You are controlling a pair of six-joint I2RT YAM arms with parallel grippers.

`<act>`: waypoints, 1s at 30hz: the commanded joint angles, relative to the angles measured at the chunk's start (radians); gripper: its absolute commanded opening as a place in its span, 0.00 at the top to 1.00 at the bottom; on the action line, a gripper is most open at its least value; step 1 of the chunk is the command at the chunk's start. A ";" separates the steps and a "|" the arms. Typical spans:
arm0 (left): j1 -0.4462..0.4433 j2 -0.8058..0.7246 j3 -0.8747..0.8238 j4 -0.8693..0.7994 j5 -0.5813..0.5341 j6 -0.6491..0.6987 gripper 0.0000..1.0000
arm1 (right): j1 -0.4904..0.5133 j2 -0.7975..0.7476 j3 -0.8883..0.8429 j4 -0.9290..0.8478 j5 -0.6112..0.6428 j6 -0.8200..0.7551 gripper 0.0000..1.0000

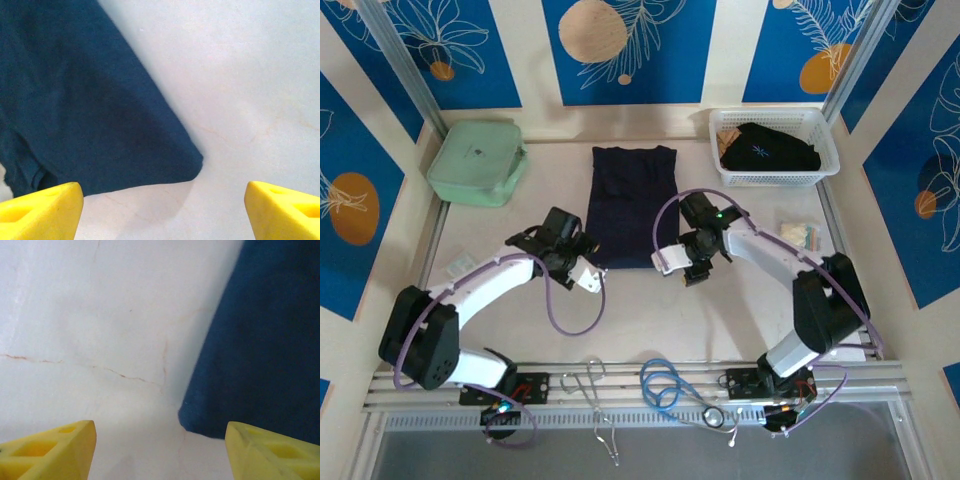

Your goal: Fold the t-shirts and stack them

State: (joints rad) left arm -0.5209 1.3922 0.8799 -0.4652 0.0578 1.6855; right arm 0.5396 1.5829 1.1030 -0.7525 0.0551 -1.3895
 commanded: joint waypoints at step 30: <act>-0.004 0.197 0.058 -0.013 -0.011 0.022 0.22 | -0.031 0.344 0.104 0.088 0.031 -0.035 0.58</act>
State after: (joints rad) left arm -0.5224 1.5581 0.8993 -0.4507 0.0177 1.7226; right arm 0.5148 1.8702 1.1976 -0.6968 0.1089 -1.4311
